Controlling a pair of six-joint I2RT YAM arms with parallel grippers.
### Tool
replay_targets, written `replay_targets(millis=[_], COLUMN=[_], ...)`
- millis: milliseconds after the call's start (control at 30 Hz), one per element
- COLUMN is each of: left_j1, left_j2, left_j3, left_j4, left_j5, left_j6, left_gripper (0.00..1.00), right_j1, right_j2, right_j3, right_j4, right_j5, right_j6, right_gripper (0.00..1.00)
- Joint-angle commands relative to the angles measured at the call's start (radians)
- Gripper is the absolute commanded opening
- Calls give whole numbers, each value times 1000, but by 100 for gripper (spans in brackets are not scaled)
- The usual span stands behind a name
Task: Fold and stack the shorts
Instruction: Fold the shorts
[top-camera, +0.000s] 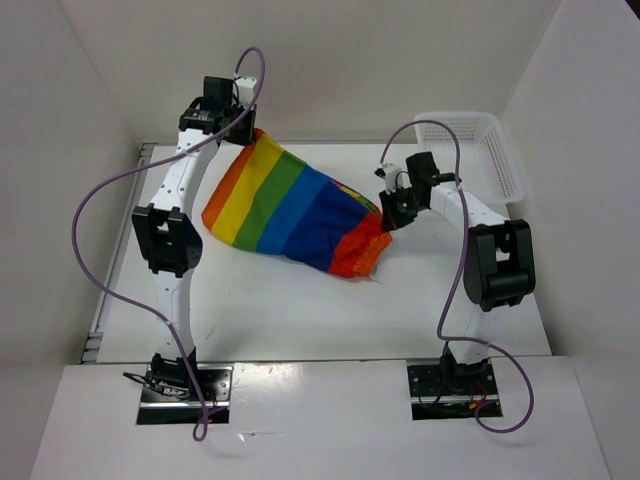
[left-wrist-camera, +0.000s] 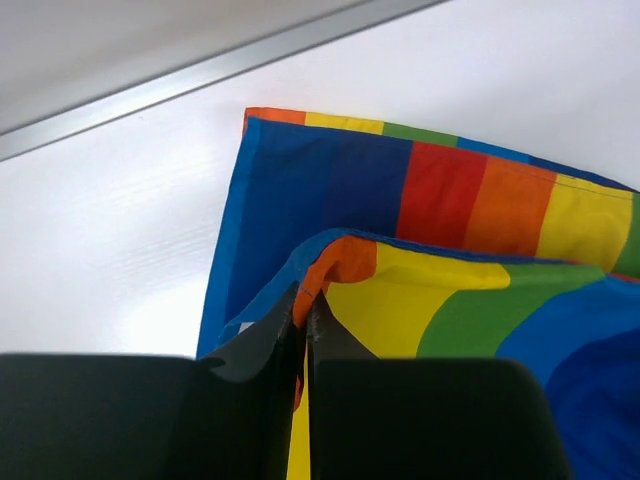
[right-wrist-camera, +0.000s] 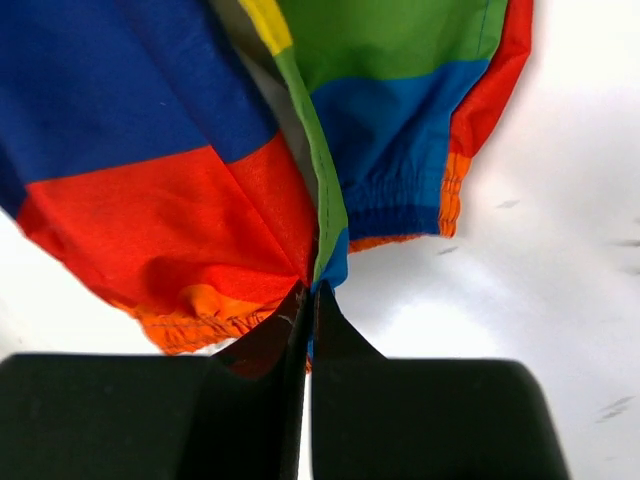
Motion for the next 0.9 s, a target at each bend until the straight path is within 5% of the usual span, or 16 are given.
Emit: replay_targets(millis=[0,200,267,333,533,567,733,867], left_j1=[13,13,13,13,36,47,87,110], left_j2=[78,267,305,341,364,339,217,163], left_j3=[47,207,270,281,282,282,169,-15], left_j4=[35,63,89,116,117,116,32,-29], left_j5=[-69,-145,-186,-221,-292,-271,-150,-53], left_j6=[3,3,3,3,3,3,3,3], left_gripper=[10,19,21,28,45,54,71,87], right_j1=[-12,-12,-12,-12,-3,-3,-3,-3], right_j2=[25,86,107,143,183,174,18,-83], right_j3=[92,137,157,207,456,470,337,85], right_j4=[24,134,189,219,223,210,106,36], right_j5=[-8,83,203,339,463,479,375,127], right_j6=[28,194,295,335,286,286,280,347], right_gripper=[0,0,14,45,69,70,72,89])
